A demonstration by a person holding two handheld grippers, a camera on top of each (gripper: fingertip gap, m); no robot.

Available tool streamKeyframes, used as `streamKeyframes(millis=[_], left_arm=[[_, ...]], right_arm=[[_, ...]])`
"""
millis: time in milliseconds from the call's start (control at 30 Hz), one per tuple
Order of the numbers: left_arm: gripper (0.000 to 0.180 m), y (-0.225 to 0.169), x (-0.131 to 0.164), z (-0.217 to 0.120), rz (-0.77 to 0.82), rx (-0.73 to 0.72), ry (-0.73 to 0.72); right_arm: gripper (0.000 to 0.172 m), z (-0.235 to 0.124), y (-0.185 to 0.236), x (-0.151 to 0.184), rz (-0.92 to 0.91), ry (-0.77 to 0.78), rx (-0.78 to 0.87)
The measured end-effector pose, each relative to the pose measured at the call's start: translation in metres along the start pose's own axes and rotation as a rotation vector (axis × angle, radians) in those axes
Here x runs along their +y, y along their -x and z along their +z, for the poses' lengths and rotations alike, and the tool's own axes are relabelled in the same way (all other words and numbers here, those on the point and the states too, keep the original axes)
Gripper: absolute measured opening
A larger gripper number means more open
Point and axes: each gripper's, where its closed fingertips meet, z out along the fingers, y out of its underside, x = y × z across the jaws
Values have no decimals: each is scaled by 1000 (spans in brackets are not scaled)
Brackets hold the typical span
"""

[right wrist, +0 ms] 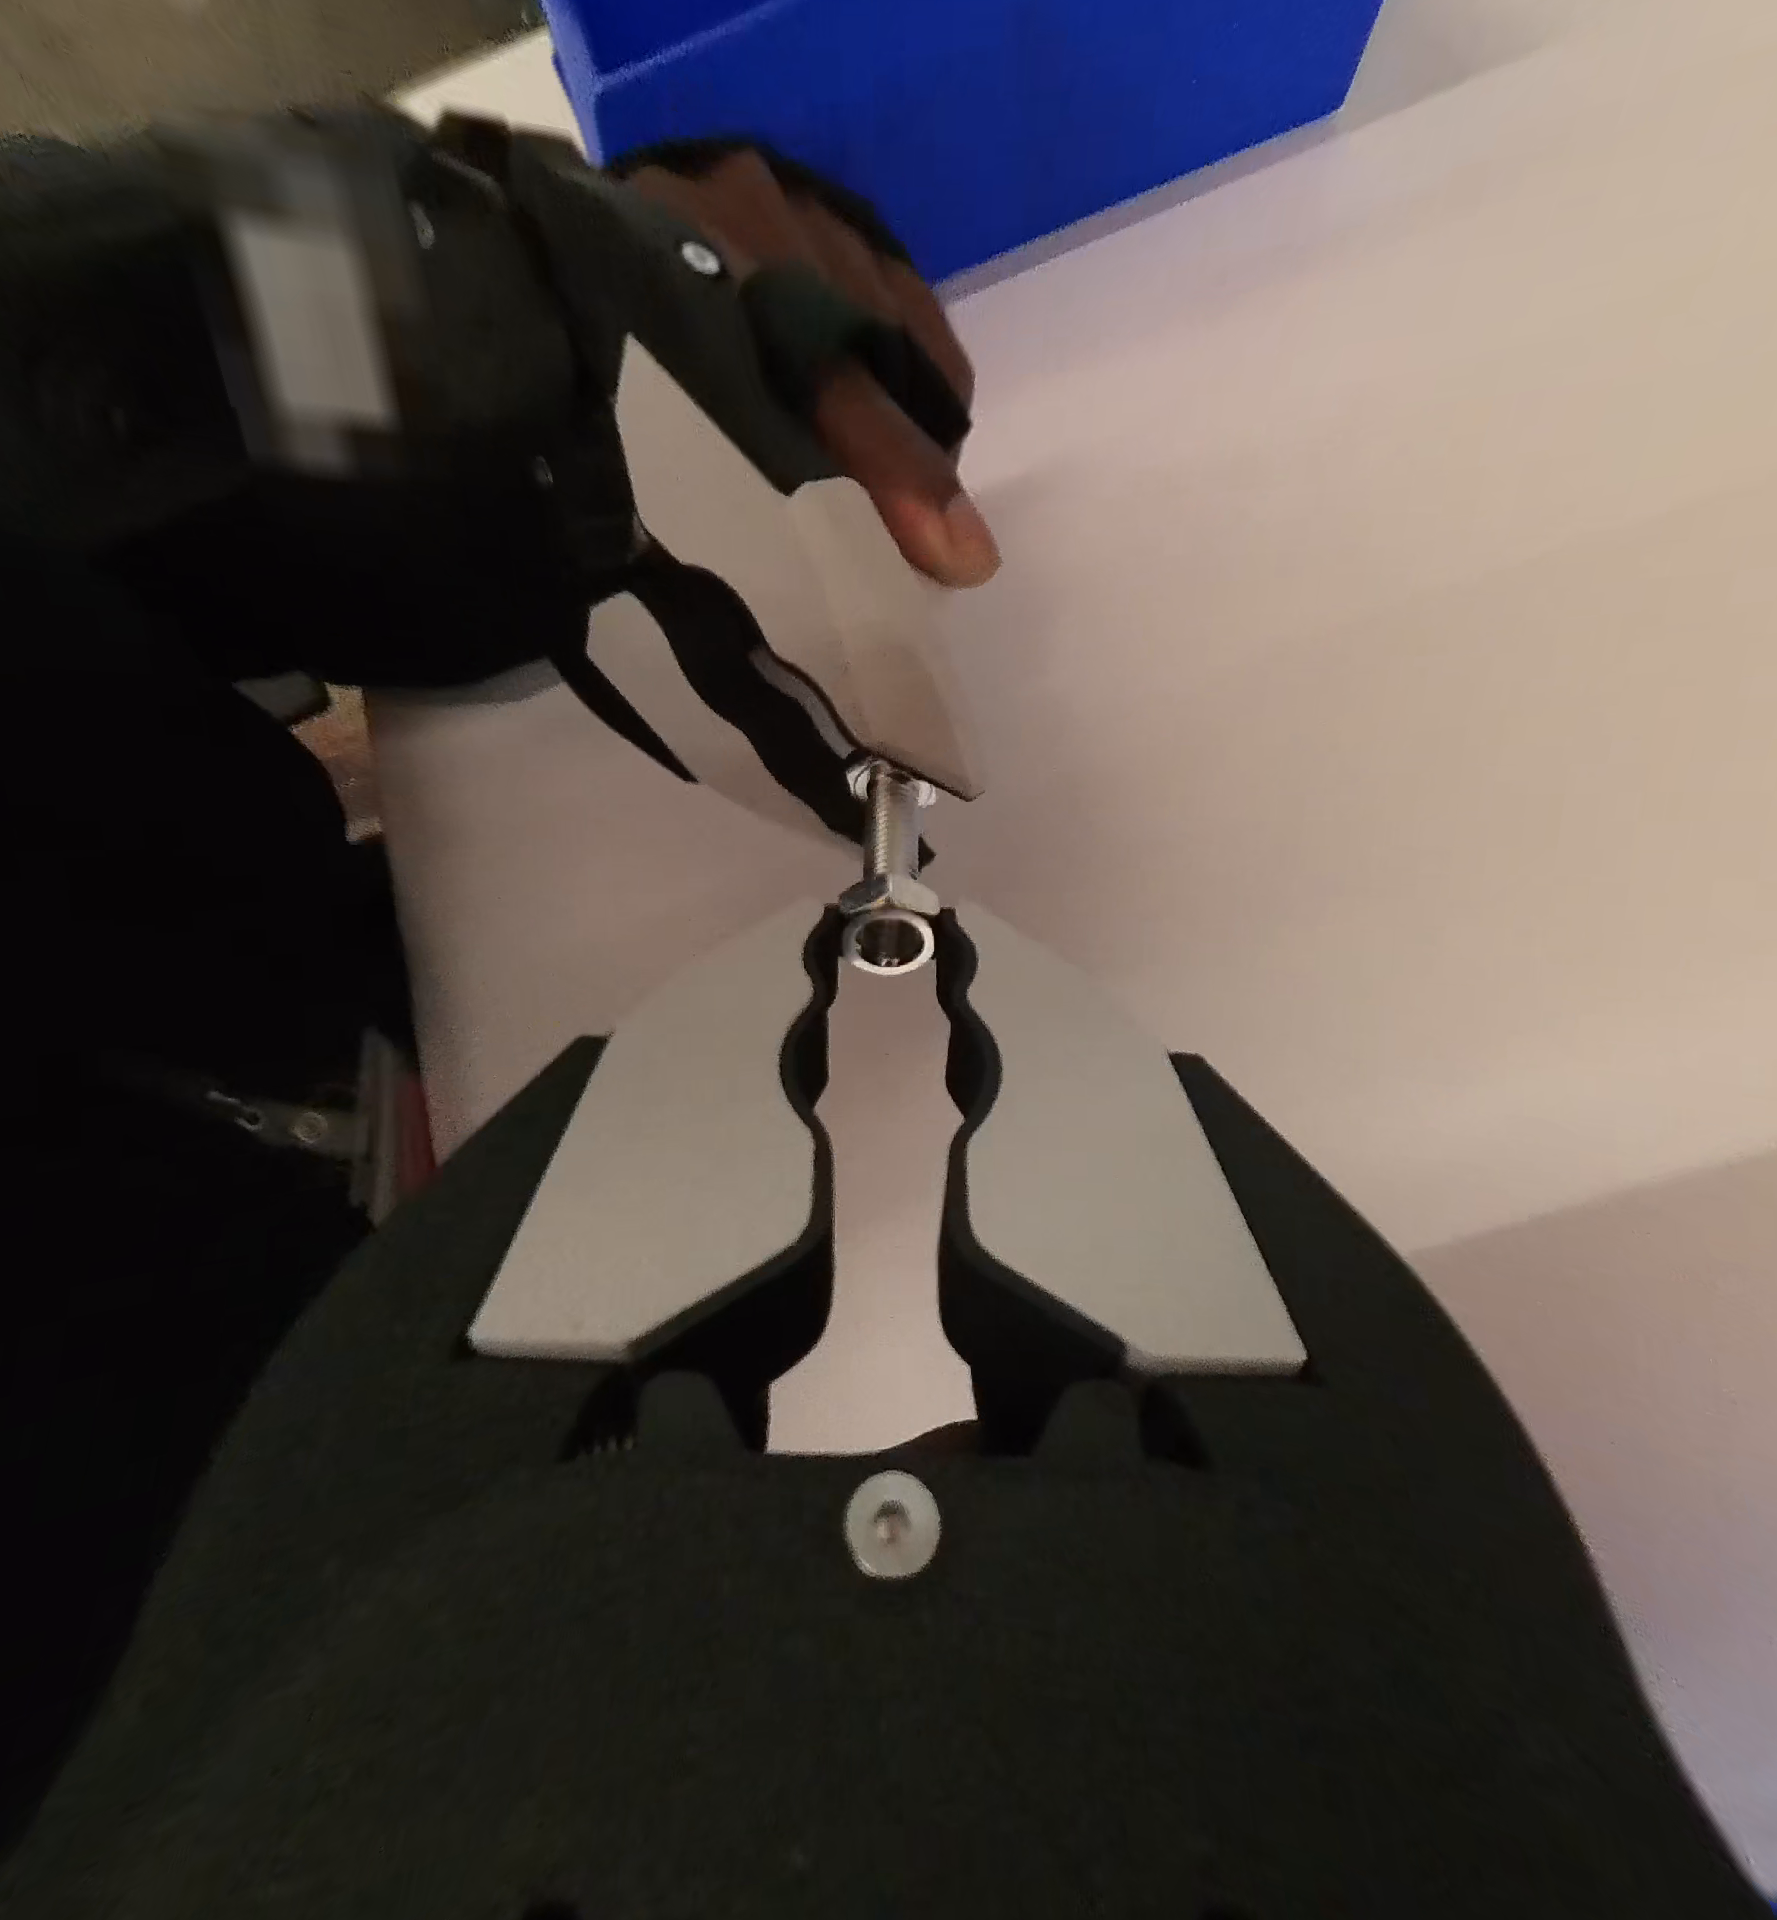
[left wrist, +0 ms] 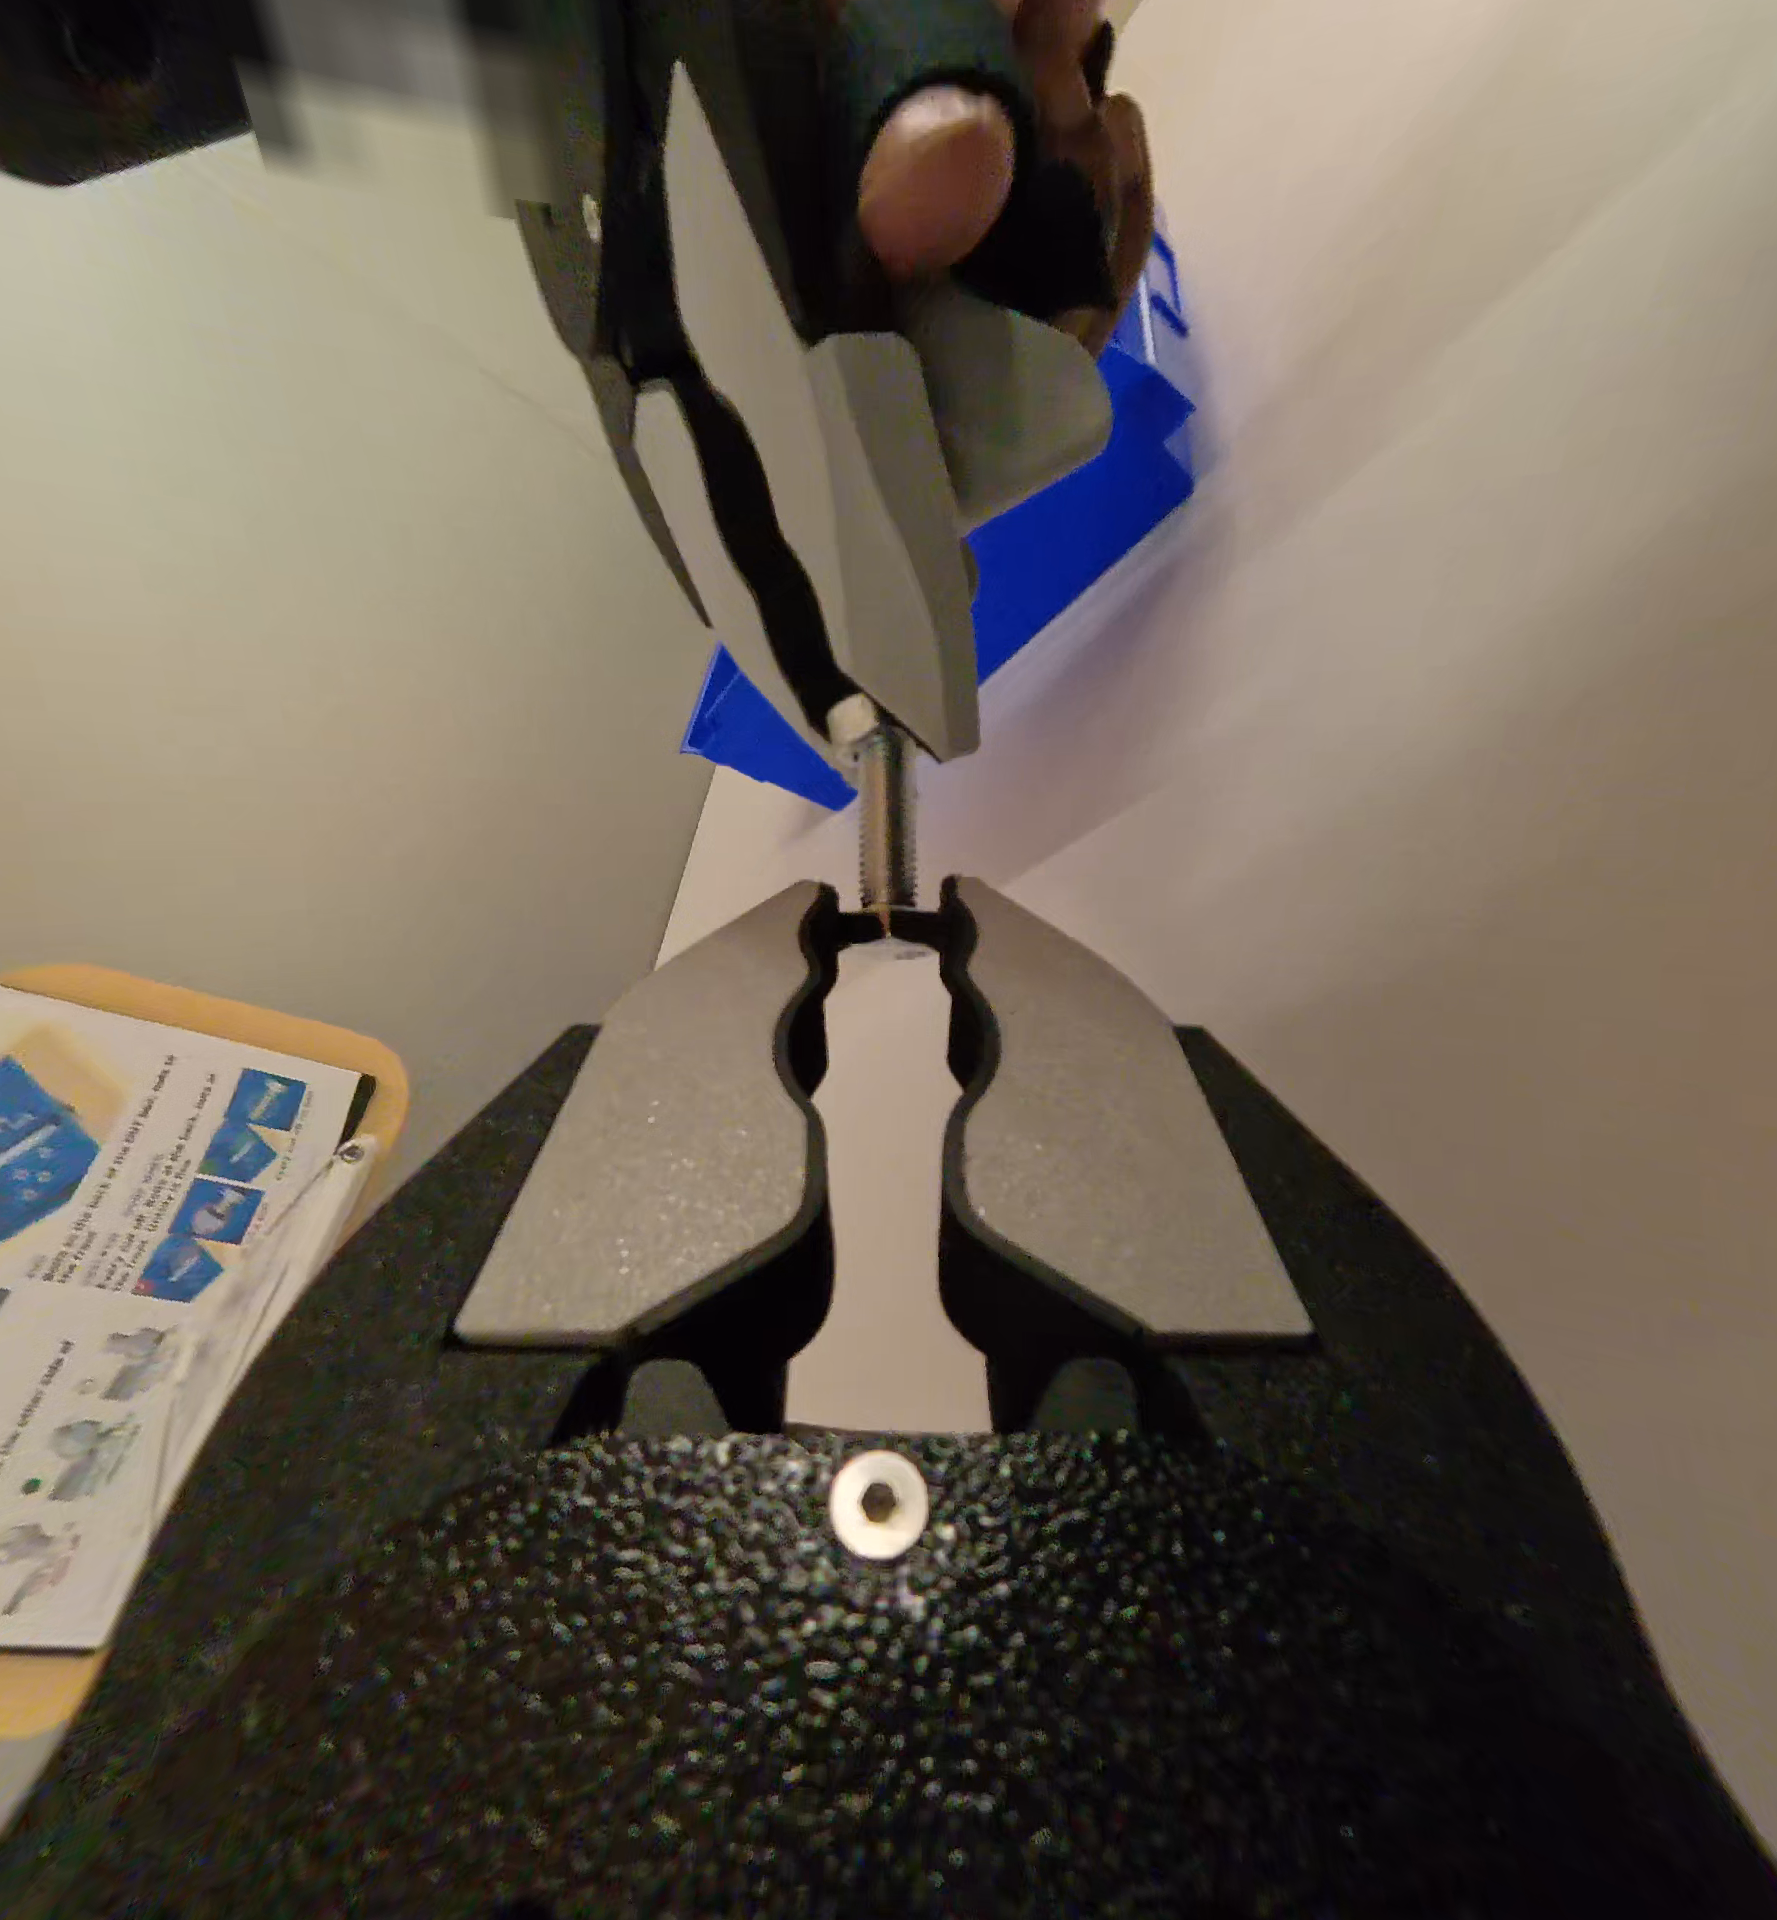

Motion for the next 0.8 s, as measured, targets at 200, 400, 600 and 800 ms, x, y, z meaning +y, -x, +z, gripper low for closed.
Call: streamKeyframes(millis=[200,400,600,800], left_arm=[[18,10,0,0,23,-115,-1],[18,11,-2,3,-21,-136,-18],[18,10,-3,8,-297,-91,-117],[18,8,-6,10,-419,-52,-171]], right_arm=[[17,-4,-2,-9,384,-129,-146],[18,-8,-2,-11,564,-165,-225],[19,-10,-7,-16,427,-158,-121],[26,-8,-12,-17,356,-149,-57]])
